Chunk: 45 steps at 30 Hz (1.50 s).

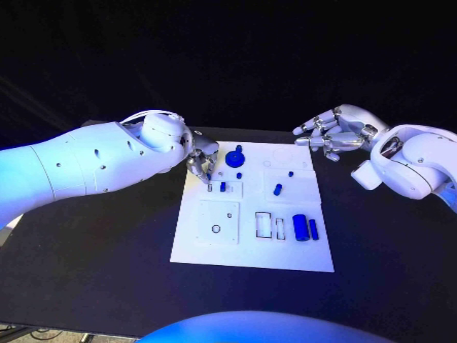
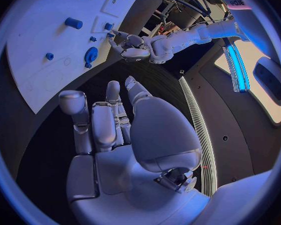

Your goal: Assemble the parts on the task board

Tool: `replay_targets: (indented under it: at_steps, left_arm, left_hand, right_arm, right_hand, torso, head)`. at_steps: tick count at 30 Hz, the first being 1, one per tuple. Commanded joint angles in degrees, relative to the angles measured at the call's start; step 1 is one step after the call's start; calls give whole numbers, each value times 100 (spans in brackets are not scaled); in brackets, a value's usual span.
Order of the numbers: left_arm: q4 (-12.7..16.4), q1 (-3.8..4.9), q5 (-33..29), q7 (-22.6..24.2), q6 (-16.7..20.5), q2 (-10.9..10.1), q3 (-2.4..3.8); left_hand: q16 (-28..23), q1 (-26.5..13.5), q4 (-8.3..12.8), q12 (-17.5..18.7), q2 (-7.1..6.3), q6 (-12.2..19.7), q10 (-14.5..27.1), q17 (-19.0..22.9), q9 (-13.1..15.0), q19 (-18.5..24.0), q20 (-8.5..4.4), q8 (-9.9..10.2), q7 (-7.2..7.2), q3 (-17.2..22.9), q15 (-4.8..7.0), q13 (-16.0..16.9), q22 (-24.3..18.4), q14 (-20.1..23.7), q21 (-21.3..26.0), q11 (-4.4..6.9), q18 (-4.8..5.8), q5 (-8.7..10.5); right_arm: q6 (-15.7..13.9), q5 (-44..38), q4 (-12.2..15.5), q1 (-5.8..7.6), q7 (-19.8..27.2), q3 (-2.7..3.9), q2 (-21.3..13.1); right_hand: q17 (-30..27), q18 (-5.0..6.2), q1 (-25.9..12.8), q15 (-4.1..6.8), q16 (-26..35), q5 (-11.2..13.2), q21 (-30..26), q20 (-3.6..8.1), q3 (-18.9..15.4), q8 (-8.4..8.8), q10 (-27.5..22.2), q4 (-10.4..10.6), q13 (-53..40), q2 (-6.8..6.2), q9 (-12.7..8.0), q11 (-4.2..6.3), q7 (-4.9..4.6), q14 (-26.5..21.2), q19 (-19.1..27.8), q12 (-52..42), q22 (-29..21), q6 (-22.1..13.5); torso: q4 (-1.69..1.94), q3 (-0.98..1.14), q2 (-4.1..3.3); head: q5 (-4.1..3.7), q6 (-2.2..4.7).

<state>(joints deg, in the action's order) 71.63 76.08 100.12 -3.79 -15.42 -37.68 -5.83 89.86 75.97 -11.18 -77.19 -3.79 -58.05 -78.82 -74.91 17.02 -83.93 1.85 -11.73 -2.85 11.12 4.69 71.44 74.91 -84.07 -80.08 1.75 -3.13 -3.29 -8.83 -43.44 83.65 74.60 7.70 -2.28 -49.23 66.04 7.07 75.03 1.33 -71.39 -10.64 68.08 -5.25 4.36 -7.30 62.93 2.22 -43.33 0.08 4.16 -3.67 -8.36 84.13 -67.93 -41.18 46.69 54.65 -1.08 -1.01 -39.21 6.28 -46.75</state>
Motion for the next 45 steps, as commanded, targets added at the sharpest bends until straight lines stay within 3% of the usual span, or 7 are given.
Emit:
replay_targets:
  at_steps: [1,8,15,23,34,40,45]
  left_arm:
    - [10,1,-42,28,-6,9,2]
    - [7,1,-63,140,-26,13,2]
    - [-9,0,-97,170,-11,7,3]
    - [7,5,-354,50,201,-52,38]
    - [-30,129,-1580,-411,240,-206,146]
    - [9,155,-2317,-746,223,-286,155]
    - [163,162,-3280,-1239,277,-431,130]
  left_hand:
    - [14,25,30,41,96,-85,-31,-1509,-3,-261,-27,40,11,79,-9,11,932,-593,26,-18,81,4]
    - [14,451,368,70,459,-405,-21,-1509,94,-251,-37,-92,99,422,12,6,933,-593,44,10,78,60]
    - [14,481,452,82,553,-419,-23,-1509,139,-240,-48,-115,73,536,14,6,928,-593,64,-11,76,61]
    - [14,452,547,101,527,-444,-22,-1509,198,-238,-47,-153,54,619,2,-5,932,-593,67,-24,77,60]
    - [14,211,744,152,422,-452,-23,-1509,370,-235,-39,-256,45,970,-10,-30,940,-593,79,-33,74,60]
    - [14,-8,831,218,355,-467,3,-1509,486,-238,-39,-341,63,1207,-4,-95,950,-593,79,-21,75,58]
    - [14,-299,936,343,284,-478,59,-1509,638,-243,-48,-472,83,1543,9,-227,960,-593,79,-1,75,57]
  right_arm:
    - [72,-39,6,-4,50,0,5]
    - [71,-42,5,-4,50,0,7]
    - [70,-43,-1,-4,50,0,12]
    - [73,-48,-13,-5,50,0,23]
    - [76,-50,-28,-5,39,0,39]
    - [71,-50,-29,-5,32,0,41]
    - [62,-42,-29,-5,21,0,36]
  right_hand:
    - [4,89,4,-27,23,15,-21,11,-18,-18,13,-4,5,38,-5,34,-11,89,12,16,-5,24]
    - [4,89,4,-27,23,15,-21,11,-18,-18,13,-4,5,38,-5,34,-11,89,12,16,-5,24]
    - [0,89,9,-26,27,16,-23,11,-19,-19,14,-5,6,39,-5,35,-10,89,12,15,-7,24]
    - [0,89,9,-26,27,16,-23,11,-19,-19,14,-5,6,39,-5,35,-10,89,12,15,-7,24]
    - [-4,90,17,-26,32,17,-28,12,-21,-20,13,-9,8,37,-6,36,-9,89,14,15,-14,22]
    - [-4,90,18,-26,33,17,-28,12,-21,-20,12,-10,8,37,-6,36,-9,89,14,15,-15,22]
    - [-4,90,18,-26,33,17,-28,12,-21,-20,12,-10,8,37,-6,36,-9,89,14,15,-15,22]
  torso:
    - [1,-1,1]
    - [3,-1,2]
    - [1,-2,3]
    - [3,-9,3]
    - [13,14,10]
    - [4,6,5]
    - [10,19,9]
  head:
    - [-2,-5]
    - [16,-2]
    - [18,-6]
    - [13,4]
    - [29,38]
    - [34,56]
    - [32,72]
